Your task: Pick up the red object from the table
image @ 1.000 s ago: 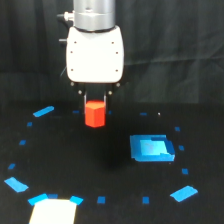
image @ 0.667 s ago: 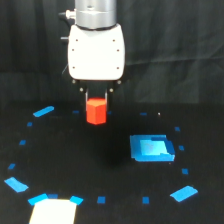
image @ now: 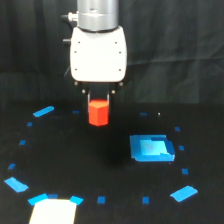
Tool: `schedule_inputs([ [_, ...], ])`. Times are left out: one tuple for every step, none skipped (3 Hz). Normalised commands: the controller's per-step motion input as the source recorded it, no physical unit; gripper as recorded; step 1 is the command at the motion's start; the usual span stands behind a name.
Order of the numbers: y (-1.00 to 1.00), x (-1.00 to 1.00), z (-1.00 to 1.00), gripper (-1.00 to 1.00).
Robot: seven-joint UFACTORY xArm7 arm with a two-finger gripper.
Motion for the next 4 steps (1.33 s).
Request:
schedule_inputs([
  [-0.14, 0.16, -0.09, -1.00],
  [0.12, 0.11, -0.32, -0.97],
  [0.01, 0.02, -0.34, -0.99],
  [0.45, 0.03, 0.08, -0.84],
])
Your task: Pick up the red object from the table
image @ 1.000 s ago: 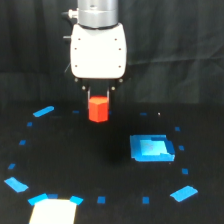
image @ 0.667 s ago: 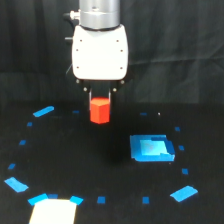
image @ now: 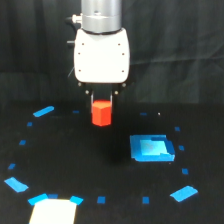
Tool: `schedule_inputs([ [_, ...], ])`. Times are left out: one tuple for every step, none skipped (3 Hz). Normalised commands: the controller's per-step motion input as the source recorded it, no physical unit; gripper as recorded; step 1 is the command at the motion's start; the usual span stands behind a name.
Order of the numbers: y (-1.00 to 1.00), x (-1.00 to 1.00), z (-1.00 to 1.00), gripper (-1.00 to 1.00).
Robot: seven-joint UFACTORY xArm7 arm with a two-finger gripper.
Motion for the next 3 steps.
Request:
schedule_inputs([
  [0.07, 0.07, -0.36, -1.00],
  [0.08, 0.35, -0.16, -1.00],
  [0.60, 0.37, 0.52, -1.00],
])
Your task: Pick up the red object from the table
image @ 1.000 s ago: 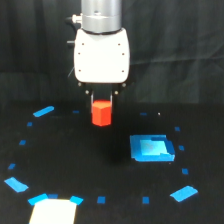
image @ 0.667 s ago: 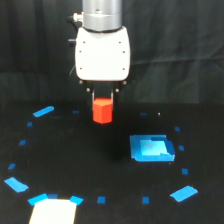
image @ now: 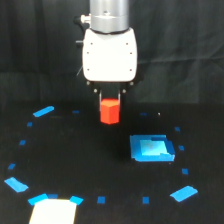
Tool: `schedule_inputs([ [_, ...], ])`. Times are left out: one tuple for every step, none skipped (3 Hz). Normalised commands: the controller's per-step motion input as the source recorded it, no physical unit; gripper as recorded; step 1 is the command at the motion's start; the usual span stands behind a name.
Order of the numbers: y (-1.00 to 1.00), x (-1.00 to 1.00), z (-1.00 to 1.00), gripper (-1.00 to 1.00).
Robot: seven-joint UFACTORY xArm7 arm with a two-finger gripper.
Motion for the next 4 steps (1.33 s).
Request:
schedule_inputs([
  [-0.18, -0.02, -0.36, -0.99],
  [0.11, 0.02, 0.22, -0.89],
  [0.24, 0.34, 0.58, -1.00],
  [0.09, -0.24, -0.22, -1.00],
])
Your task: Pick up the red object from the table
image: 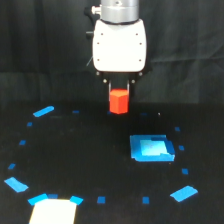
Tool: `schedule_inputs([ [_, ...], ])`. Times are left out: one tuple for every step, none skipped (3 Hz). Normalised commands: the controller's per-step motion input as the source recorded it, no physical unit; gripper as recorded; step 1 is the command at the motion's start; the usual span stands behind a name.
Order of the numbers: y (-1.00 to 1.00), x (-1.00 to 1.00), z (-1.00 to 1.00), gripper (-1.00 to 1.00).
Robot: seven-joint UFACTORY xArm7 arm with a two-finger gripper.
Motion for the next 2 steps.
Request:
schedule_inputs([
  [0.12, -0.03, -0.56, -1.00],
  [0.34, -0.18, 0.27, -0.86],
])
